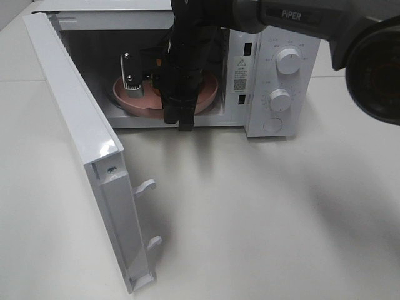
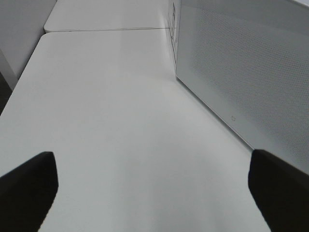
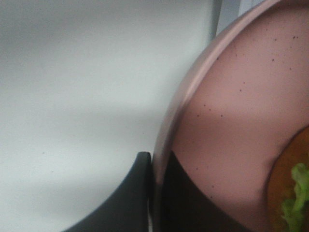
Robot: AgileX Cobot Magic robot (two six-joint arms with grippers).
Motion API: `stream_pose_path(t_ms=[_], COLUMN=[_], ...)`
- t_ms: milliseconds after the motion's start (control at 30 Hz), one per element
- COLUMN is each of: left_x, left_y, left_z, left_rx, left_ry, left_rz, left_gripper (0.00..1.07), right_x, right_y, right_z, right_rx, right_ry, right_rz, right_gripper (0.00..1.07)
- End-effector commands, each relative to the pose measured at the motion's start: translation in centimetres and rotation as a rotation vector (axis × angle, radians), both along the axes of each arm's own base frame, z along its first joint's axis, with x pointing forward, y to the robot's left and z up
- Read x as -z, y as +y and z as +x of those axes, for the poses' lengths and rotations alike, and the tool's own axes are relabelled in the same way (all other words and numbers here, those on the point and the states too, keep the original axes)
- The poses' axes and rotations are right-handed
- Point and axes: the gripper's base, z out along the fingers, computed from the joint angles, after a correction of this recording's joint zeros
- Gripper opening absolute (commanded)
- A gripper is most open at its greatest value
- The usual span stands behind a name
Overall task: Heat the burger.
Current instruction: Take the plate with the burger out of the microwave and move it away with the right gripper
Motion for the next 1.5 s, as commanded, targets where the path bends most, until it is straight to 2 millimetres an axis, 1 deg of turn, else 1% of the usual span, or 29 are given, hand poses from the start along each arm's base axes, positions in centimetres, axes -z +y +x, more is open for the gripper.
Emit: stream_pose_path(t_ms=[33, 100, 167, 267, 300, 433, 533, 600, 633, 733, 800, 867, 900, 933, 967, 1033, 1067, 1133, 1500], left_x=[0.0, 0.0, 0.0, 0.0, 0.0, 0.0, 0.0, 0.0, 0.0, 0.0, 0.0, 0.0, 0.0, 0.0, 0.0, 0.0, 0.0, 0.0, 0.0], left_y=[-0.1, -0.1, -0.1, -0.1, -0.1, -0.1, -0.1, -0.1, -0.1, -0.1, -0.1, -0.1, -0.1, -0.1, -0.1, -0.1, -0.1, -0.1, -0.1], left_z=[-0.2, -0.2, -0.2, -0.2, -0.2, -0.2, -0.2, -0.2, -0.2, -0.2, -0.2, -0.2, -0.2, -0.2, -0.2, -0.2, -0.2, -0.2, -0.2], left_rx=[0.0, 0.0, 0.0, 0.0, 0.0, 0.0, 0.0, 0.0, 0.0, 0.0, 0.0, 0.0, 0.0, 0.0, 0.0, 0.0, 0.0, 0.0, 0.0], left_ry=[-0.021, -0.021, -0.021, -0.021, -0.021, -0.021, -0.021, -0.021, -0.021, -0.021, -0.021, -0.021, -0.021, -0.021, -0.021, -0.021, -0.021, -0.021, -0.021], left_rz=[-0.008, -0.008, -0.008, -0.008, -0.008, -0.008, -0.008, -0.008, -0.008, -0.008, -0.008, -0.008, -0.008, -0.008, -0.008, -0.008, -0.008, -0.008, -0.008], left_gripper=[1.03, 1.03, 1.03, 1.03, 1.03, 1.03, 1.03, 1.03, 1.03, 1.03, 1.03, 1.03, 1.03, 1.03, 1.03, 1.03, 1.03, 1.03, 1.03], right_x=[-0.9, -0.9, -1.7, -2.0, -2.3, -2.1, -2.2, -2.8, -2.8, -2.9, -2.9, -3.0, -3.1, -3.1, -3.1, -3.2, -3.5, -3.6, -5.3], right_y=[-1.0, -1.2, -1.7, -1.9, -2.0, -2.8, -3.0, -3.5, -3.8, -4.1, -4.6, -4.8, -5.3, -5.3, -5.6, -5.8, -5.9, -5.9, -7.5], right_z=[-1.0, -1.3, -2.0, -2.1, -2.6, -3.5, -3.7, -4.3, -4.7, -5.1, -5.8, -6.1, -6.6, -6.6, -7.3, -7.4, -8.0, -8.2, -9.5], right_rx=[-0.015, -0.021, -0.034, -0.034, -0.022, -0.016, -0.018, -0.019, -0.021, -0.035, -0.065, -0.07, -0.079, -0.079, -0.101, -0.103, -0.115, -0.123, -0.16], right_ry=[-0.009, -0.007, -0.023, -0.031, -0.033, -0.013, -0.015, -0.035, -0.049, -0.068, -0.083, -0.089, -0.098, -0.098, -0.119, -0.13, -0.161, -0.174, -0.324], right_rz=[-0.006, -0.01, -0.007, -0.002, 0.013, -0.002, -0.006, 0.006, 0.015, 0.024, 0.023, 0.025, 0.021, 0.021, 0.007, 0.009, 0.018, 0.02, 0.044], right_gripper=[0.0, 0.0, 0.0, 0.0, 0.0, 0.0, 0.0, 0.0, 0.0, 0.0, 0.0, 0.0, 0.0, 0.0, 0.0, 0.0, 0.0, 0.0, 0.01])
